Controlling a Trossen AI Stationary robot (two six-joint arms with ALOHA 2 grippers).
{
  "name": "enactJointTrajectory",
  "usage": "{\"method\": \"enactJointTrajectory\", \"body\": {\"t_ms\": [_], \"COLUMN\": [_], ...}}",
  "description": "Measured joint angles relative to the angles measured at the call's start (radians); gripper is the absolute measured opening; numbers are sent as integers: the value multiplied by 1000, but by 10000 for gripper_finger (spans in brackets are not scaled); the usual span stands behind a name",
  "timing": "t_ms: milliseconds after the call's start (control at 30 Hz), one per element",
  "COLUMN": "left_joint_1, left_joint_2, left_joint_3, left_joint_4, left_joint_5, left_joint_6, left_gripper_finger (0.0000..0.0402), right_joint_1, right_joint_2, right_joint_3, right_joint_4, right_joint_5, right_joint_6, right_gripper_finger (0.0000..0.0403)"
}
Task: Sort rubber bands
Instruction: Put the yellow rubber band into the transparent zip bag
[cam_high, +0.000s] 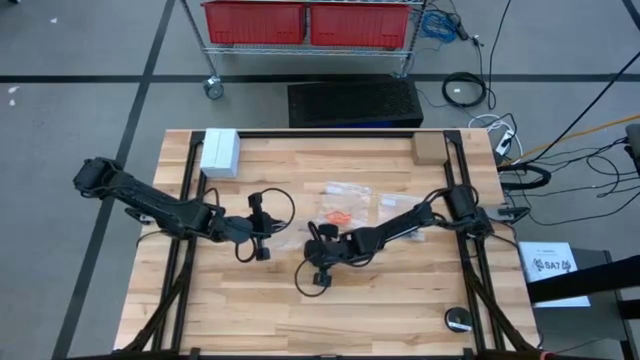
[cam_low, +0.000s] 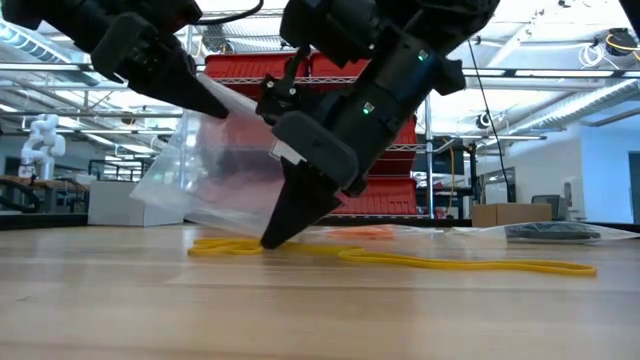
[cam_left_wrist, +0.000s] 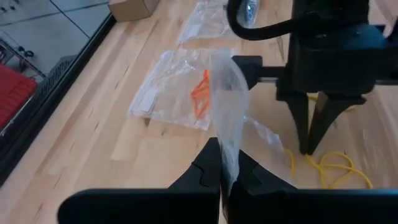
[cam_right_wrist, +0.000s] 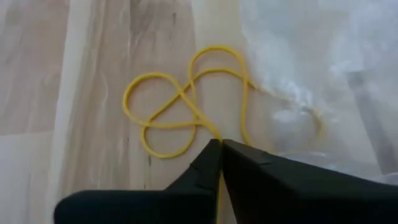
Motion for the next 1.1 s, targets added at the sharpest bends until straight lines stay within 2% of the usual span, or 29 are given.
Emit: {"method": "enactJointTrajectory", "body": {"t_ms": [133,400,633,733,900,1100], "left_joint_1": [0,1,0,0,0,0], "left_joint_2": [0,0,0,0,0,0], "left_joint_3": [0,0,0,0,0,0], "left_joint_4": [11,64,78,88,88,92], "left_joint_5": [0,16,25,26,26,44], "left_joint_6": [19,29,46,62,62,62], "left_gripper_finger": [0,0,0,0,0,0], "right_joint_1": [15,64,131,168,198,152], "right_joint_2": [-1,-21,-118,-171,-225,-223], "right_joint_3": [34,186,284,316,327,327], "right_joint_4": [-80,-370,-542,-612,-633,-600], "right_joint_5": [13,138,337,470,627,700], "right_joint_6": [-6,-124,-170,-170,-188,-257], "right_gripper_finger": [8,1,0,0,0,0]}}
